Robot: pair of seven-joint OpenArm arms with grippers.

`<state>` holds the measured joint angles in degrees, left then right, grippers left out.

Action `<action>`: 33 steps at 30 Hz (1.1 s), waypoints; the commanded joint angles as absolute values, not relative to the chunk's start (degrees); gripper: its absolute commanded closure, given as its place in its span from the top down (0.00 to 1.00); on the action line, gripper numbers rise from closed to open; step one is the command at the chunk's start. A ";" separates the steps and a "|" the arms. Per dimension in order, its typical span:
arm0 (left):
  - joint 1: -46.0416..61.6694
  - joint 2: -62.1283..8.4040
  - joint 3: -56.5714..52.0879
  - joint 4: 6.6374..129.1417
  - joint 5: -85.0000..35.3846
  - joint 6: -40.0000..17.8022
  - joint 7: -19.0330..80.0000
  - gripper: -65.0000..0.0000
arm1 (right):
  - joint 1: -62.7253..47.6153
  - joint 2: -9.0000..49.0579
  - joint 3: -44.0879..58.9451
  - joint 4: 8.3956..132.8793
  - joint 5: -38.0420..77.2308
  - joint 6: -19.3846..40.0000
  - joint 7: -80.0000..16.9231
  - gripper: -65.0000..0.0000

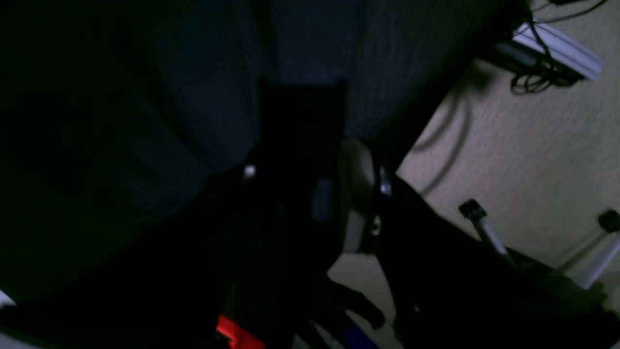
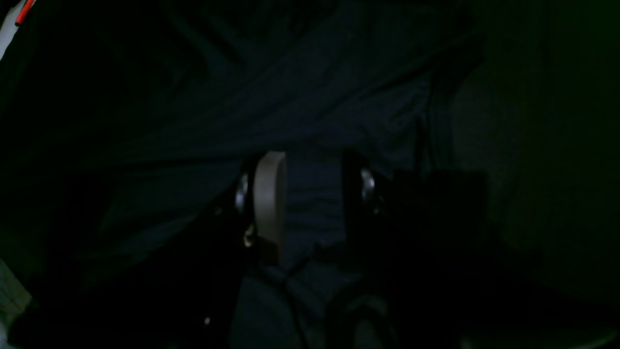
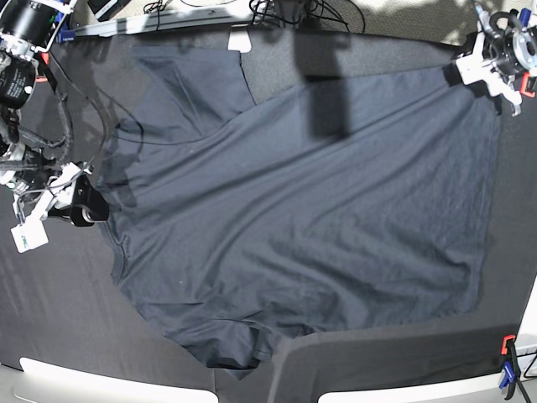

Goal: Layout the t-shirt on the table in an organized manner, then fold the t-shirt properly
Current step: 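Hold the shirt corner with the left gripper while the right gripper holds its side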

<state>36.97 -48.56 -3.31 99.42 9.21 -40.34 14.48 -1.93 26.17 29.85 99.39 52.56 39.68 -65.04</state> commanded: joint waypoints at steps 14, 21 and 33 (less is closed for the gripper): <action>36.97 -49.41 -3.70 93.71 11.14 -23.24 15.94 0.28 | -1.13 27.14 30.33 100.33 54.04 40.00 -64.31 0.29; 37.01 -49.45 -3.70 93.71 12.64 -21.82 17.56 0.28 | -1.13 27.14 30.33 100.33 54.06 40.00 -64.31 0.29; 37.15 -49.69 -3.70 93.73 13.89 -21.85 15.09 0.00 | -1.13 27.14 30.33 100.33 54.33 40.00 -64.31 0.29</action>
